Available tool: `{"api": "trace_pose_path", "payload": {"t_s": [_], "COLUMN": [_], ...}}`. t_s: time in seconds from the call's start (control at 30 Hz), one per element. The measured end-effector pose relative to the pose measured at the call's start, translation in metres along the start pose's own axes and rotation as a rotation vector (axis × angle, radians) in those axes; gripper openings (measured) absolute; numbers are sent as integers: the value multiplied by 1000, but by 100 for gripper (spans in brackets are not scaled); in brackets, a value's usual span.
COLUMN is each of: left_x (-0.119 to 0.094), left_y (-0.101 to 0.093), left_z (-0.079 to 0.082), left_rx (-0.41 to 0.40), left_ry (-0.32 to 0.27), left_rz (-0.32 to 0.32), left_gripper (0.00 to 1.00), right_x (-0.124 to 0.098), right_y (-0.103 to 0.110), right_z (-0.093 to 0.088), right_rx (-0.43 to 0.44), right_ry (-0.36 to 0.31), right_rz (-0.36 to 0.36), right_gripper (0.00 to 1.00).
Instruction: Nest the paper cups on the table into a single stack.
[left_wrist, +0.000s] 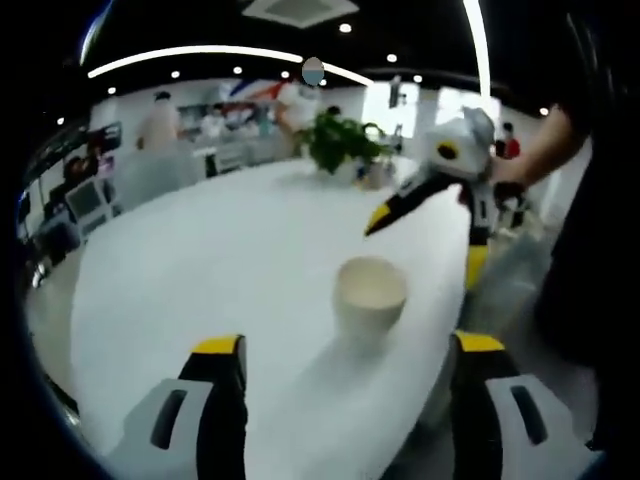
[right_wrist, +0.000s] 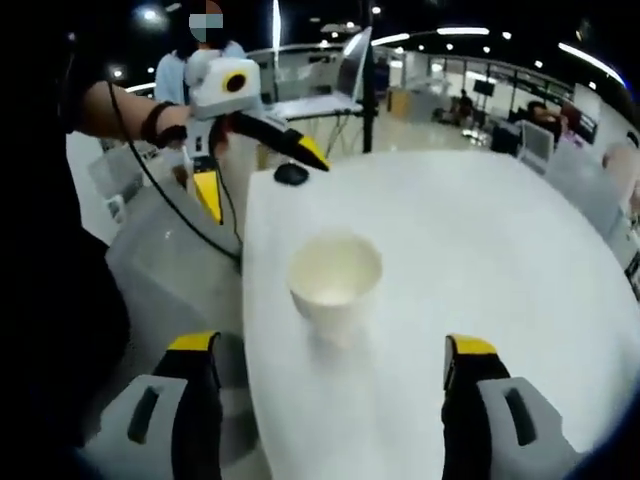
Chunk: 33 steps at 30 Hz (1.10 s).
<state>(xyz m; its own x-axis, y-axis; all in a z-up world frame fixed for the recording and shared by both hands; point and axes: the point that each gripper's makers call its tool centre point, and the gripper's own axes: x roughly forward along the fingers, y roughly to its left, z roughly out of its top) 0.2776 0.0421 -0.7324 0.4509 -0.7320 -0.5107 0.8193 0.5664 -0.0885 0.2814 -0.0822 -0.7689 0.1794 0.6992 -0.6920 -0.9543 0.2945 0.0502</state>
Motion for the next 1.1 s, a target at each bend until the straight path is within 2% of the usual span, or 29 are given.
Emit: {"api": "trace_pose_path", "payload": {"t_s": [0.1, 0.37, 0.47, 0.57, 0.6, 0.83, 0.97, 1.1], "left_x": [7, 31, 40, 49, 50, 68, 79, 85], "left_y": [1, 3, 1, 1, 2, 3, 0, 0], "left_z": [-8, -22, -28, -40, -41, -52, -52, -49], "left_rx": [15, 62, 86, 161, 163, 129, 117, 138], "left_ry": [19, 54, 69, 114, 118, 104, 93, 89], "left_rz": [-14, -78, -120, -156, -156, -186, -205, -217], "left_gripper": [80, 78, 79, 78, 77, 71, 70, 68], "right_x": [5, 14, 23, 27, 28, 44, 52, 59], "right_y": [-1, 1, 2, 3, 3, 2, -1, -3], "right_z": [-5, 0, -5, -11, -12, -11, -11, -16], "right_rx": [16, 16, 8, 19, 23, -2, -4, -9], "right_ry": [-2, -62, -51, -39, -39, -44, -44, -30], "right_rz": [0, -1, 5, 9, 11, 42, 49, 56], "right_gripper": [89, 79, 76, 74, 74, 66, 65, 63]}}
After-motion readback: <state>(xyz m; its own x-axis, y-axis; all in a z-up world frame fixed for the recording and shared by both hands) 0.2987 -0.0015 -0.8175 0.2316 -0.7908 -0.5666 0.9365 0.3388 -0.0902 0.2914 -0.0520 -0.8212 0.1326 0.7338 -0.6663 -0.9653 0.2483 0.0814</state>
